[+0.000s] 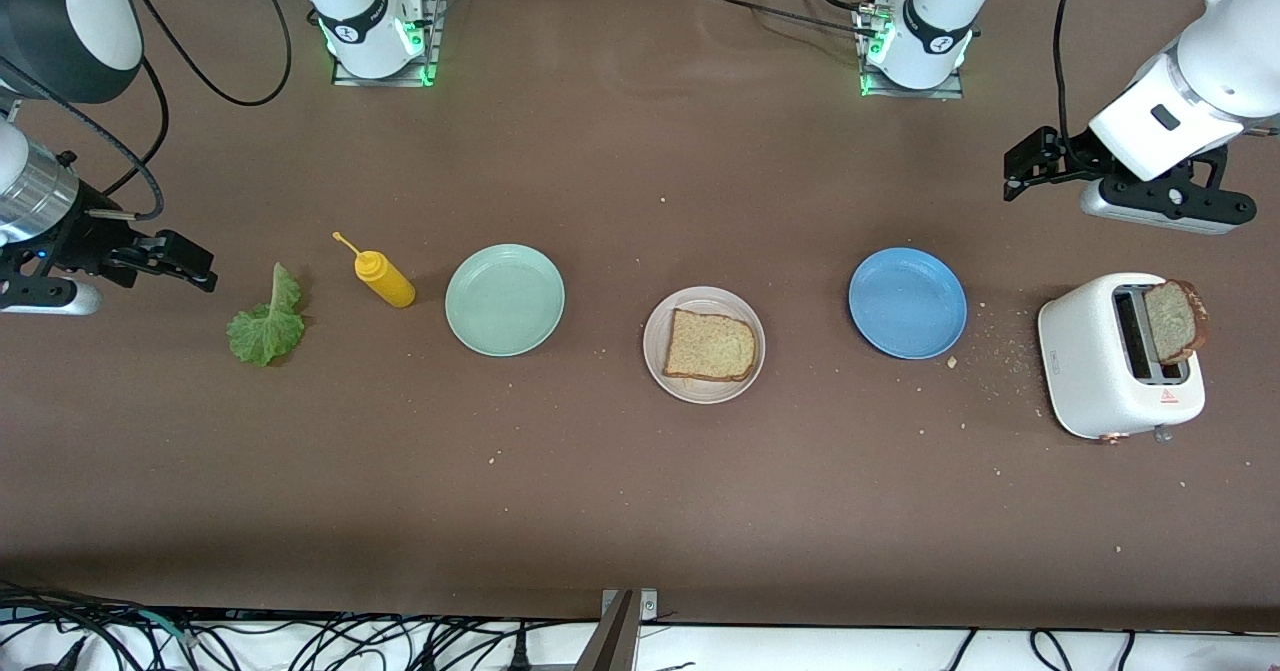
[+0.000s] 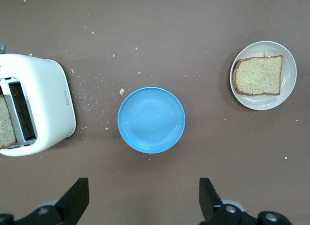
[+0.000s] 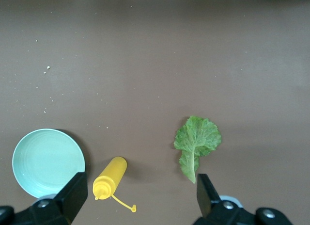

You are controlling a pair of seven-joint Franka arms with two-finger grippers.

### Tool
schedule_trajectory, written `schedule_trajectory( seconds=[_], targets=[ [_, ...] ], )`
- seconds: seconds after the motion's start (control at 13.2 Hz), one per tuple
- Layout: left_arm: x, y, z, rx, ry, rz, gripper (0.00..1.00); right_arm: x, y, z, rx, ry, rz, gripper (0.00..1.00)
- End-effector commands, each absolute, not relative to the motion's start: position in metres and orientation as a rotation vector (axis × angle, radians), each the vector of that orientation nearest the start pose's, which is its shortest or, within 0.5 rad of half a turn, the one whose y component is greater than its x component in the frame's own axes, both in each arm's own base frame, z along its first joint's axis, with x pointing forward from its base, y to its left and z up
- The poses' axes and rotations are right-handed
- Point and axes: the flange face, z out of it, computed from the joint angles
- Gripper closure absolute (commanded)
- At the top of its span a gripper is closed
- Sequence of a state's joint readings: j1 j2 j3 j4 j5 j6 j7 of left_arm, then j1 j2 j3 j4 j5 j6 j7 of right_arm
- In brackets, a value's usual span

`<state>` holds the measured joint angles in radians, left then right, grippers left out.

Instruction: Make sandwich in beige plate with both arms

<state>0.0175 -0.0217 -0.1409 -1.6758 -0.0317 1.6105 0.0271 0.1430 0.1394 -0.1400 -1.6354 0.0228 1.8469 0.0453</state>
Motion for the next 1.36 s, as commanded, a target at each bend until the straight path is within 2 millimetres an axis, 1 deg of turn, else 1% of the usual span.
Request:
schedule_trajectory(
  seconds=[0.0, 0.08, 0.23, 0.76, 0.83, 0.98, 1.06, 1.14, 1.21, 1.29],
  targets=[
    [0.548, -0.074, 0.594, -3.175, 0.233, 0.072, 0.00, 0.617, 0.006, 0.540, -3.133, 0.084, -0.125, 0.00],
    [0.549, -0.075, 0.598, -3.174, 0.233, 0.060, 0.00, 0.616, 0.006, 0.541, -3.133, 0.084, -0.127, 0.00],
    [0.554, -0.073, 0.595, -3.177, 0.234, 0.064, 0.00, 0.616, 0.006, 0.541, -3.133, 0.091, -0.127, 0.00],
    [0.554, -0.073, 0.596, -3.177, 0.236, 0.062, 0.00, 0.612, 0.008, 0.548, -3.128, 0.135, -0.107, 0.00],
    [0.554, -0.074, 0.596, -3.176, 0.239, 0.062, 0.00, 0.611, 0.013, 0.546, -3.120, 0.137, -0.089, 0.00],
    [0.554, -0.073, 0.596, -3.177, 0.236, 0.062, 0.00, 0.611, 0.051, 0.544, -3.050, 0.176, -0.081, 0.00],
    [0.554, -0.073, 0.596, -3.177, 0.236, 0.062, 0.00, 0.611, 0.068, 0.542, -3.049, 0.150, -0.083, 0.00],
    [0.554, -0.073, 0.596, -3.177, 0.236, 0.062, 0.00, 0.610, 0.080, 0.541, -3.050, 0.122, -0.079, 0.00],
    [0.554, -0.073, 0.596, -3.177, 0.236, 0.062, 0.00, 0.609, 0.080, 0.535, -3.052, 0.100, -0.062, 0.00],
    [0.554, -0.073, 0.596, -3.177, 0.236, 0.062, 0.00, 0.610, 0.081, 0.524, -3.057, 0.028, -0.042, 0.00]
  ],
)
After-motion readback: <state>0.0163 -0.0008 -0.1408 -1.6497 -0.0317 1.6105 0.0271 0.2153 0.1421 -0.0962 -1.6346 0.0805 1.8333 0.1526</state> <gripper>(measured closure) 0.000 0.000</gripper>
